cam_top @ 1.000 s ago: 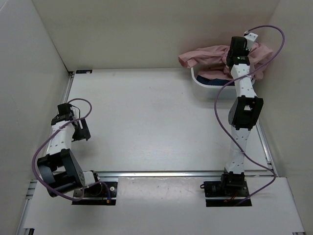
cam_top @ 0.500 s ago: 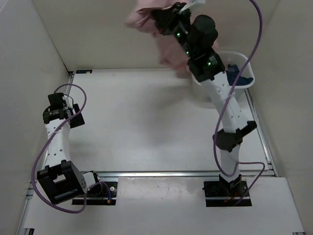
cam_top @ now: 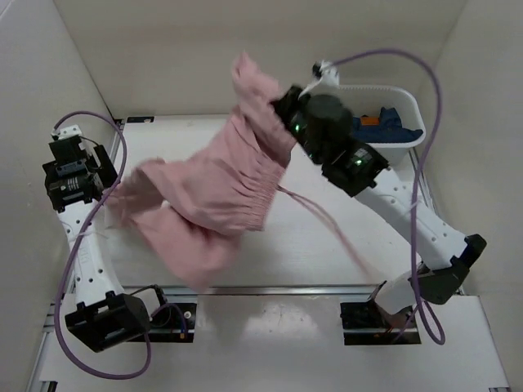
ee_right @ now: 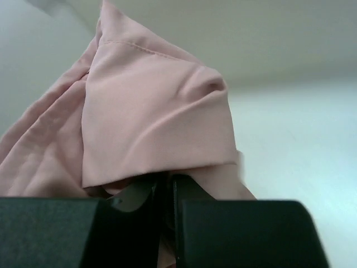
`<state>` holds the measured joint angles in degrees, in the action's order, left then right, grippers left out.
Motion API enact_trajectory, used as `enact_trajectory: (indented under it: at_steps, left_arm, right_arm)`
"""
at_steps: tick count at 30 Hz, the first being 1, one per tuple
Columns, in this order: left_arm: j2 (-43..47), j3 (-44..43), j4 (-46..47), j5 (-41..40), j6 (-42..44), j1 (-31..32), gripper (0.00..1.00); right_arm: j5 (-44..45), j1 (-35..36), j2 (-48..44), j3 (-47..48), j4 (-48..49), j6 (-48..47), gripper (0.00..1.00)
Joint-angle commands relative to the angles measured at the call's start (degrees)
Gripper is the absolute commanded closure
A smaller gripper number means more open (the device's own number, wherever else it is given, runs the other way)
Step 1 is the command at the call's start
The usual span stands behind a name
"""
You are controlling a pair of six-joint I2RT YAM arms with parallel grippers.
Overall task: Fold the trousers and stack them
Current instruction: Move the trousers to the center of the board, then flatten the trousers out
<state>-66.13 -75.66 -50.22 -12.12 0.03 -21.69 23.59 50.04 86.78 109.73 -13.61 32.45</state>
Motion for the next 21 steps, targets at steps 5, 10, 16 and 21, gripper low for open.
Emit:
enact_trajectory:
  at_steps: [5,10,16,21]
  left_arm:
    - [6.10,8.58,-1.02,-6.43,-0.03,-0.63,0.00]
    - [6.10,12.37,-2.34,-5.11,-0.03,-0.63,0.00]
    - [8.21,29.83,-0.34,-9.83,-0.03,-0.63,0.00]
    - [7.16,45.68,16.19,-14.34,-0.03,-0.63,0.00]
  right_arm:
    - [5.62,-16.61,-8.65,-43.41,-15.49,13.55,0.34]
    - [-7.35,-22.37,-5.04,-38.82,-26.02,-0.88,0.20]
    - [-10.48,-12.96,-9.34,-44.85,-27.55,3.40,0.19]
    - [-22.34,-11.11,-9.88,-57.51,-18.84,13.26,0.19]
